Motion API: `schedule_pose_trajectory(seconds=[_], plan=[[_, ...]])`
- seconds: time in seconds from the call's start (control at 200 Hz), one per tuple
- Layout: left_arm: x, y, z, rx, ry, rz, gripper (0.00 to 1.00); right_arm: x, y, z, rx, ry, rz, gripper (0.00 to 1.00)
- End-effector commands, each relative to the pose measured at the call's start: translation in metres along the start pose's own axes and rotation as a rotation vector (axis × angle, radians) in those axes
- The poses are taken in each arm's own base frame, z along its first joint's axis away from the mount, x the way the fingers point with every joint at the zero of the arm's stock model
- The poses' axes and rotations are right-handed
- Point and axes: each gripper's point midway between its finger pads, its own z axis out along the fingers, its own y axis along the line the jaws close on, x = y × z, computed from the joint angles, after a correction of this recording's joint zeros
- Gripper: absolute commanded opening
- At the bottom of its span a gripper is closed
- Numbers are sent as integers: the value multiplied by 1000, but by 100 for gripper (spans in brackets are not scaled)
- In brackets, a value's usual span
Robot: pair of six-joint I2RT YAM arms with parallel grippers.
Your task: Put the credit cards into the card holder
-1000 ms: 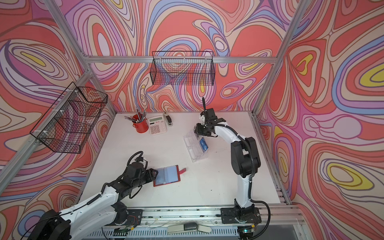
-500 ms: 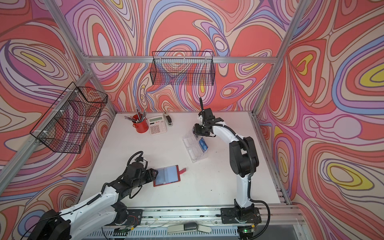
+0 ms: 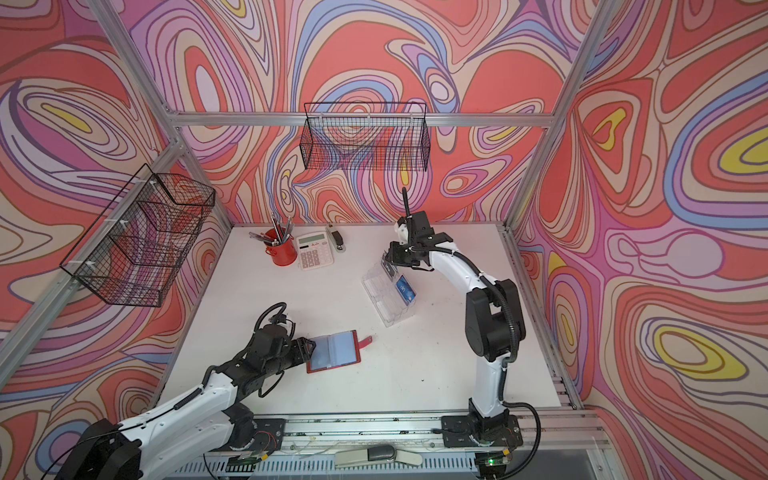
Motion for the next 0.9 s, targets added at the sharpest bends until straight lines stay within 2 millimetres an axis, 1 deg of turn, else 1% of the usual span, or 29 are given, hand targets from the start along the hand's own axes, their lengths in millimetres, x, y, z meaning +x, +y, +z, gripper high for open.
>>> schedule_pose_trajectory(seconds=[0.0,0.11,0.17,0.25,0.31,0.386,0.491,0.516,0.526,0.536,0.601,0.666,0.696,0.736,0.751,0.776,0.811,0.846,0.886,0.896], plan=[[-1,4,-1,-24,-4,9,52,-1,3,-11,19,-22,-25,18],[-1,4,-1,-23,-3,8,52,-1,-2,-12,46,-25,-29,5],[-1,4,-1,-22,-3,7,52,-1,-5,-13,65,-28,-30,0],[-1,4,-1,-22,-4,7,52,-3,-9,-16,92,-39,-39,0],[-1,4,-1,-22,-3,7,52,-7,-11,-22,120,-59,-47,0],[-1,4,-1,-22,-4,7,52,-13,-15,-34,169,-94,-61,0],[-1,4,-2,-23,-5,4,52,-22,-19,-58,235,-162,-74,0],[-2,4,-2,-23,-7,4,52,-21,-23,-59,257,-168,-70,0],[-2,4,-2,-25,-7,3,52,-24,-20,-68,257,-192,-72,0],[-2,5,-2,-26,-7,4,52,-26,-19,-73,260,-205,-70,0],[-3,5,-4,-32,-15,2,52,-29,-17,-93,278,-262,-61,0],[-4,6,-5,-35,-23,0,52,-26,-15,-110,275,-310,-29,0],[-5,7,-7,-37,-29,-1,52,-26,-11,-122,263,-350,-7,0],[-5,8,-8,-38,-38,-4,52,-21,-7,-134,235,-397,37,0],[-6,8,-9,-37,-42,-5,52,-16,-5,-137,224,-404,54,0],[-7,8,-10,-36,-49,-7,52,-15,2,-145,186,-451,80,0],[-8,8,-11,-32,-59,-10,52,-3,9,-149,147,-481,120,0],[-8,8,-12,-29,-68,-14,52,6,23,-157,98,-534,144,0],[-9,8,-14,-24,-81,-19,52,23,35,-158,59,-575,182,0],[-10,9,-14,-24,-85,-20,52,26,42,-159,40,-587,184,0]])
